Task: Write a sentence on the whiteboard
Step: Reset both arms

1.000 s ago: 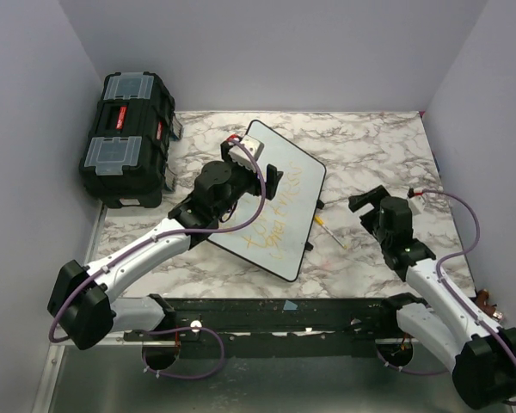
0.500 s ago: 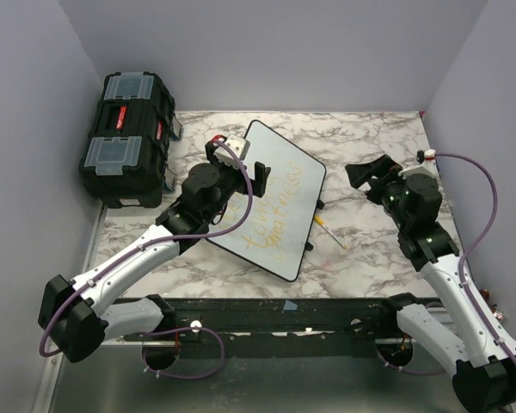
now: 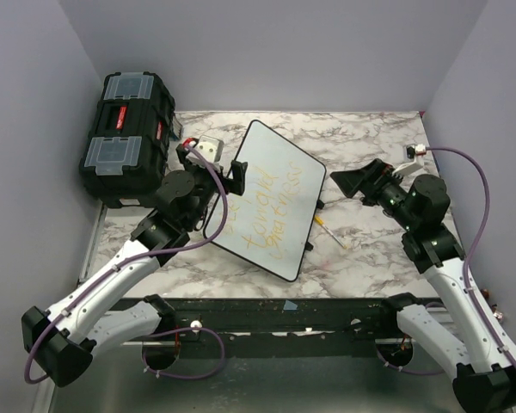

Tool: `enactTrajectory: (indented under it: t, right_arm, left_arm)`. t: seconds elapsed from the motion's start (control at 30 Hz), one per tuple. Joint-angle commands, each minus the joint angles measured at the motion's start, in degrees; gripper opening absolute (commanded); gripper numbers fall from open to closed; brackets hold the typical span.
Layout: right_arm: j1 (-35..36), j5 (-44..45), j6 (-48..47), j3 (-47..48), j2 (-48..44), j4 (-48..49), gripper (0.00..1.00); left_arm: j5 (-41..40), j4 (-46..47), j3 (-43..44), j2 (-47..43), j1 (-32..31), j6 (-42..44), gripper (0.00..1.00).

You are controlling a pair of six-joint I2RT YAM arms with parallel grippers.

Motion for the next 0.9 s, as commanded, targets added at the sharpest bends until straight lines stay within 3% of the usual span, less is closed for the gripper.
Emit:
enactTrajectory:
  t: [0.0,0.5,0.87]
  right_arm:
    - [-0.3,-4.1,-2.0,-1.4,-2.4,-2.3,0.99]
    - [-0.3,-2.6,-3.3,-5.3,-10.2,-13.6,1.00]
    - [-0.3,-0.8,-2.8,-5.2,-10.2,-14.5,1.00]
  left_arm:
    - [-5.2,-3.7,-2.3,-4.9,1.5,3.0,0.98]
    - [-6.5,-7.4,-5.0,-11.0,5.9,3.7,0.98]
    - [-6.0,-7.4,-5.6,-12.0,5.9,4.0,0.99]
